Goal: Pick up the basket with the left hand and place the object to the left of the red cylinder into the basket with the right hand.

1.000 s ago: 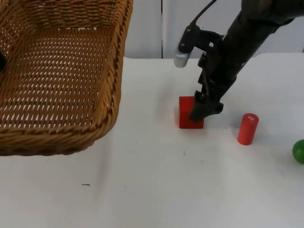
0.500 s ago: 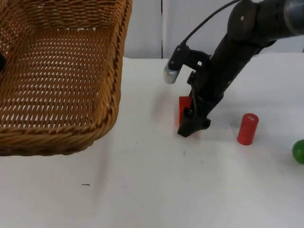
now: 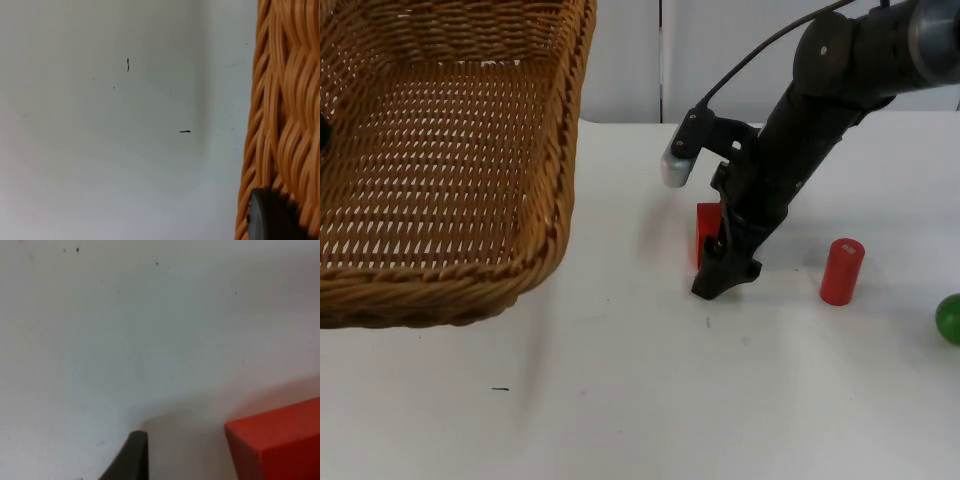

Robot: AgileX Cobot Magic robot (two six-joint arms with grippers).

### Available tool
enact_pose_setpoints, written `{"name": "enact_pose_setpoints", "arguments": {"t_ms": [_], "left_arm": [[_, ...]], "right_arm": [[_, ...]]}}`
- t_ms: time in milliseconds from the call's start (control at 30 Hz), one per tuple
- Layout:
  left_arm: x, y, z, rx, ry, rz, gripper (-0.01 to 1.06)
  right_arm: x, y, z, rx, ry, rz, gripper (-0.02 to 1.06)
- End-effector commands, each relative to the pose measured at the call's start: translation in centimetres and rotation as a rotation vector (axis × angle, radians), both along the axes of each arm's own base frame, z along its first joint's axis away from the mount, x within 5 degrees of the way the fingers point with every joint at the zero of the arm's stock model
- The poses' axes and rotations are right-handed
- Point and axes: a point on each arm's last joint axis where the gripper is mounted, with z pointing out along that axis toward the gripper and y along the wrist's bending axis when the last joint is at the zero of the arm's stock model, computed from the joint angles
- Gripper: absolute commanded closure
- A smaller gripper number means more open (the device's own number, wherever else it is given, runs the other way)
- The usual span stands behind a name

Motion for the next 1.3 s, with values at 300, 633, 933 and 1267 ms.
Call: {"name": "enact_pose_setpoints", "arguments": {"t_ms": [300,633,933,1267], "left_arm": [[-0.1,-0.3,0.3,-0.020,0.003,0.008,1.05],[-0.1,-0.3,0.2,-0.018,0.003,0.007,1.05],[-0.1,-0.2,0.2,-0.015,0.003,0.007,1.05],[-0.1,-0.2,0.2,-0.017,0.006,0.013,1.05]], "right_arm": [[0.7,0.0,0.5,-0.039,-0.102,0.026,0.69],[0.6,0.0,2.9,-0.021,-0.133,0.028,1.05],[-0.8,-0.4,9.1,0.000,-0.122,0.051,1.05],[-2.8,-1.2,15.5,0.037,-0.130,0.031,1.05]]}}
